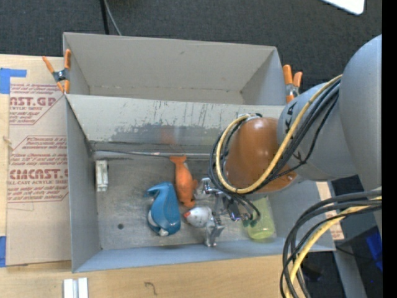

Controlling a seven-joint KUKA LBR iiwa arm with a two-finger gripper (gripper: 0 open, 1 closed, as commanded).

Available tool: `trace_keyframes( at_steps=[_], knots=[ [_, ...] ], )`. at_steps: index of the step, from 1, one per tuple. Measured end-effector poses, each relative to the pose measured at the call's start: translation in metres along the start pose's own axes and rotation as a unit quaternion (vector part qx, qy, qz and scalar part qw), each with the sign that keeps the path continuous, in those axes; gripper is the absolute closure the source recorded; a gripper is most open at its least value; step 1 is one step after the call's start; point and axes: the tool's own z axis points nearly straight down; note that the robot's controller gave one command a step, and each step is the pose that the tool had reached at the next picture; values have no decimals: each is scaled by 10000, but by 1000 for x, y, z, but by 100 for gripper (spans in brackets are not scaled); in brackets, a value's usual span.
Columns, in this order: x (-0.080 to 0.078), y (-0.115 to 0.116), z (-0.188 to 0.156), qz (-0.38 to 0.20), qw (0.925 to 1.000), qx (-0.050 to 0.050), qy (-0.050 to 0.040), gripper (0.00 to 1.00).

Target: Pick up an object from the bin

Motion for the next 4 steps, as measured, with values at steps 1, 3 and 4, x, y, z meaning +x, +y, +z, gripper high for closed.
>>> trace_keyframes(
  at_steps=[1, 3, 4],
  knots=[
    [-4, 2, 17, -144, 9999, 19, -67, 100],
    [-2, 3, 11, -173, 9998, 12, -10, 100],
    [1, 4, -4, -170, 9998, 0, 83, 100]
  ],
)
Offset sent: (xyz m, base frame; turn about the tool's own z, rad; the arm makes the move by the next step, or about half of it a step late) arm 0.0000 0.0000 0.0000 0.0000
